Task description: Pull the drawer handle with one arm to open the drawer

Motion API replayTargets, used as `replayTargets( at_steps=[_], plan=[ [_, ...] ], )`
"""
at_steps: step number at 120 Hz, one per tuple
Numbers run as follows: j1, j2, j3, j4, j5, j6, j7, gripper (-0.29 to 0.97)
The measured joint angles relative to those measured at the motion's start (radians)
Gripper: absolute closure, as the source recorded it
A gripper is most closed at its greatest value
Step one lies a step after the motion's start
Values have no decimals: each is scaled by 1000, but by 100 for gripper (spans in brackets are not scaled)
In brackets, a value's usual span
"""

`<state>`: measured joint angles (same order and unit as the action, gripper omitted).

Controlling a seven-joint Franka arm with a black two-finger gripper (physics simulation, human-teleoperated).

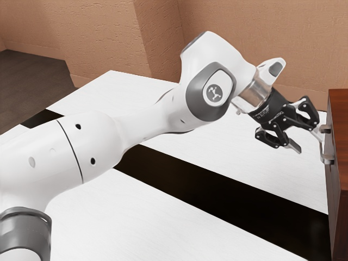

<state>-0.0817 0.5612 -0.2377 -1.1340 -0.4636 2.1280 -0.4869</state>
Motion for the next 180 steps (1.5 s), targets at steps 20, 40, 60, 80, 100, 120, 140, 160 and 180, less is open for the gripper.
replayTargets(
  at_steps=[20,40,60,80,100,120,140,160,180],
  plan=[
    [-9,12,0,5,-2,-2,5,38],
    [-18,23,2,8,-6,-1,6,42],
    [-13,16,6,2,-6,-2,6,45],
    [-6,11,9,-5,-6,-7,6,46],
    [-6,-8,33,-25,-5,-24,5,46],
    [-5,-29,51,-38,-6,-54,4,46],
    [-1,-66,62,-82,-7,-75,3,46],
    [3,-116,73,-135,-8,-84,3,46],
    [13,-138,76,-166,-8,-88,3,46]
  ],
)
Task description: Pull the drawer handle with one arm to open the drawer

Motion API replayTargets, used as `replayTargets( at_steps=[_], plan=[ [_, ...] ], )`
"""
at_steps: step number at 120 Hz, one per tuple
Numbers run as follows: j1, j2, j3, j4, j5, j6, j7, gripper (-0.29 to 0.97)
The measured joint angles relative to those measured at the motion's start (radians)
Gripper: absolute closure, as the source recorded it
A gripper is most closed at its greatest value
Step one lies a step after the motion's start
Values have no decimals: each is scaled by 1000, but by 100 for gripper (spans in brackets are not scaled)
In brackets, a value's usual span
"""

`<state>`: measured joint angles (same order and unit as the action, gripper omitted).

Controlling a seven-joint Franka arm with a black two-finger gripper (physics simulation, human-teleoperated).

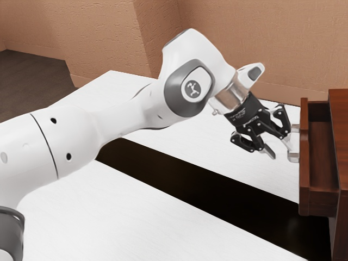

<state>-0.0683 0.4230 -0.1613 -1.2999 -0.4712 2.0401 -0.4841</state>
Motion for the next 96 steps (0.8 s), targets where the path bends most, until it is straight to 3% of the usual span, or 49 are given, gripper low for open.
replayTargets(
  at_steps=[96],
  plan=[
    [45,-72,30,-83,1,-22,4,43]
  ],
)
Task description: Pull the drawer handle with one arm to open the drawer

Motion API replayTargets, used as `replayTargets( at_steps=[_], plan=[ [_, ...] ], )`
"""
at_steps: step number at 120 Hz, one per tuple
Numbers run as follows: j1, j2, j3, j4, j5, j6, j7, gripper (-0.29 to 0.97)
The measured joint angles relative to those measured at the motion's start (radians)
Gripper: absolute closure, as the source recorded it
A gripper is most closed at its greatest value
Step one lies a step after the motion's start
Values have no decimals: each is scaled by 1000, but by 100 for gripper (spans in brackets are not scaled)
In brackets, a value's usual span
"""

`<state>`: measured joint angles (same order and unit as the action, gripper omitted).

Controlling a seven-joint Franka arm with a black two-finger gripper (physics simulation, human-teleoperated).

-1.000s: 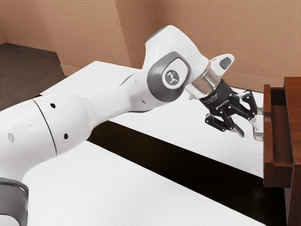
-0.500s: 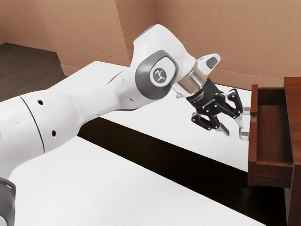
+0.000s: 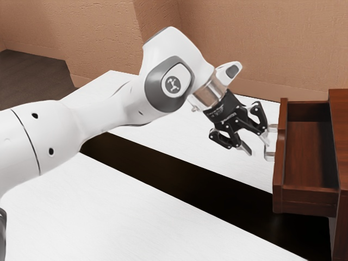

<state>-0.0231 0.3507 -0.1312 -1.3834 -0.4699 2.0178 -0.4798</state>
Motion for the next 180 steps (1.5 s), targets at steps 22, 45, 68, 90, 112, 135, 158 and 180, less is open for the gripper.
replayTargets(
  at_steps=[22,45,68,90,112,135,158,180],
  plan=[
    [1,-16,12,-17,0,-19,0,43],
    [0,-34,27,-32,0,-31,0,43],
    [-2,-39,44,-34,0,-47,0,43],
    [-3,-42,54,-36,0,-62,-1,43],
    [-3,-50,69,-40,0,-80,-2,43],
    [-3,-56,77,-40,0,-95,-3,43],
    [-3,-57,84,-41,0,-106,-3,40],
    [-6,-57,84,-37,2,-106,-1,34]
  ],
)
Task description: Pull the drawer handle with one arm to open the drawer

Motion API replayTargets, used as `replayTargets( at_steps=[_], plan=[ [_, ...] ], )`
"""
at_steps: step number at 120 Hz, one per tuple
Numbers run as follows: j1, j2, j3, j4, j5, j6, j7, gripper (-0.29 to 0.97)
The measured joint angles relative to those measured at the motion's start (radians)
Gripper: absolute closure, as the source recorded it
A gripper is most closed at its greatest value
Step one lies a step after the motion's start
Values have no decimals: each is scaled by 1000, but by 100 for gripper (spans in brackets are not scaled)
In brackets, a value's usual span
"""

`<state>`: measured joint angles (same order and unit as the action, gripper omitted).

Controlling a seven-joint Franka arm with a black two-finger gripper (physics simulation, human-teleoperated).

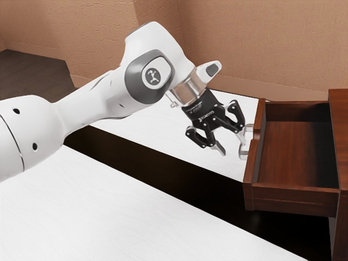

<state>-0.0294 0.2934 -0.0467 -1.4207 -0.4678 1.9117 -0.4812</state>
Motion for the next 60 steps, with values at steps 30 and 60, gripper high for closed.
replayTargets(
  at_steps=[30,60],
  plan=[
    [-6,-82,57,6,22,-40,4,24],
    [129,-360,203,8,279,-292,69,9]
  ],
)
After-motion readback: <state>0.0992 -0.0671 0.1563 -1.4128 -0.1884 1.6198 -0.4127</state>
